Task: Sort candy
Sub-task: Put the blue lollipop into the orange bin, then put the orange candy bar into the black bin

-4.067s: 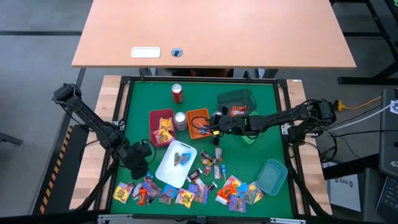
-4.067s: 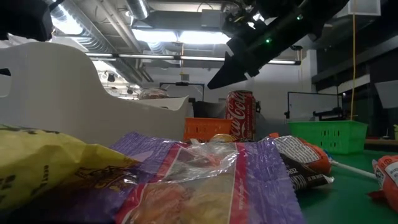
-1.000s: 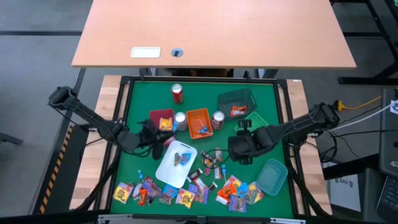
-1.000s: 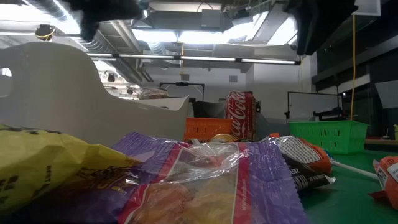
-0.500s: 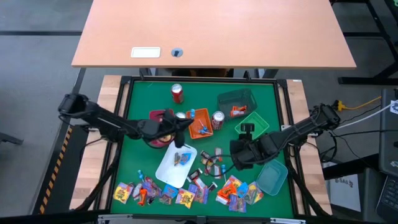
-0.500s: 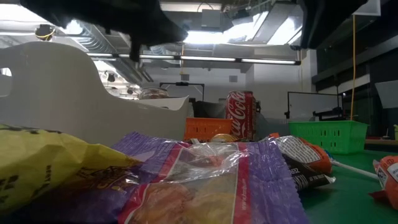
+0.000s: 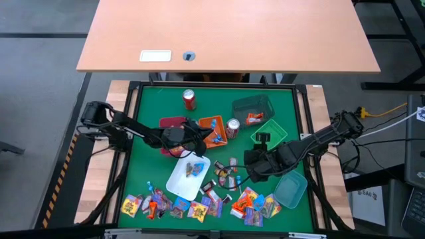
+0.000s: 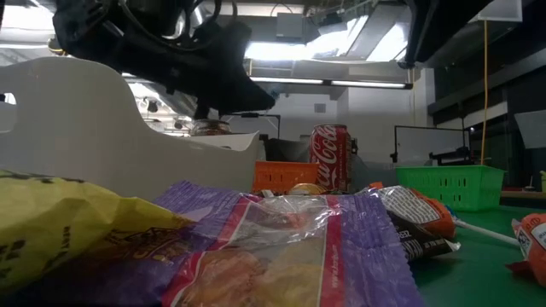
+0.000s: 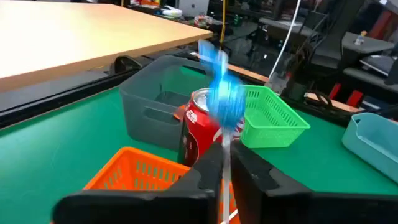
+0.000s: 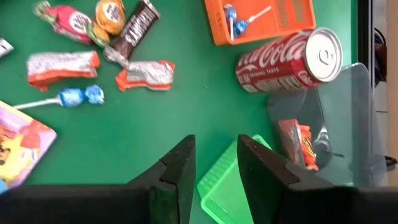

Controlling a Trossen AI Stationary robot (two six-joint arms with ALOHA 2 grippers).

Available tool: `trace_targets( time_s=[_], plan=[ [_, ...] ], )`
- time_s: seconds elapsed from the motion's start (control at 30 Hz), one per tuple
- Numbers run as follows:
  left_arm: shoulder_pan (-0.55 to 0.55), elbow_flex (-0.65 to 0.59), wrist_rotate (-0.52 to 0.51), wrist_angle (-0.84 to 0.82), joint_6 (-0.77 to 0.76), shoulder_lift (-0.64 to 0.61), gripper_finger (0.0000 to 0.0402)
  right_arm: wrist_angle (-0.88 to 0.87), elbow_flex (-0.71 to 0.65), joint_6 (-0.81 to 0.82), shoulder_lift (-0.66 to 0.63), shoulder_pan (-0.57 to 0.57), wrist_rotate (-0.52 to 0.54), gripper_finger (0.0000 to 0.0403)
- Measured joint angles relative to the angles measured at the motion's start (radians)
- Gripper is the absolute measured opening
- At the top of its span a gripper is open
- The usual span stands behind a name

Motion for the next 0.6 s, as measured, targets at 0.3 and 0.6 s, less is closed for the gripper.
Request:
trace_targets(
  time_s=[0.3, 0.6],
  plan=[
    [0.002, 0.0, 0.004, 0.003, 0.01, 0.006, 0.011, 0.024, 0.0, 0.001, 0.0, 0.0, -0.06, 0.0117],
    [0.001, 0.0, 0.003, 0.003, 0.007, 0.006, 0.0123, 0.024, 0.0, 0.2, 0.0, 0.0, -0.098, 0.0124]
  ],
)
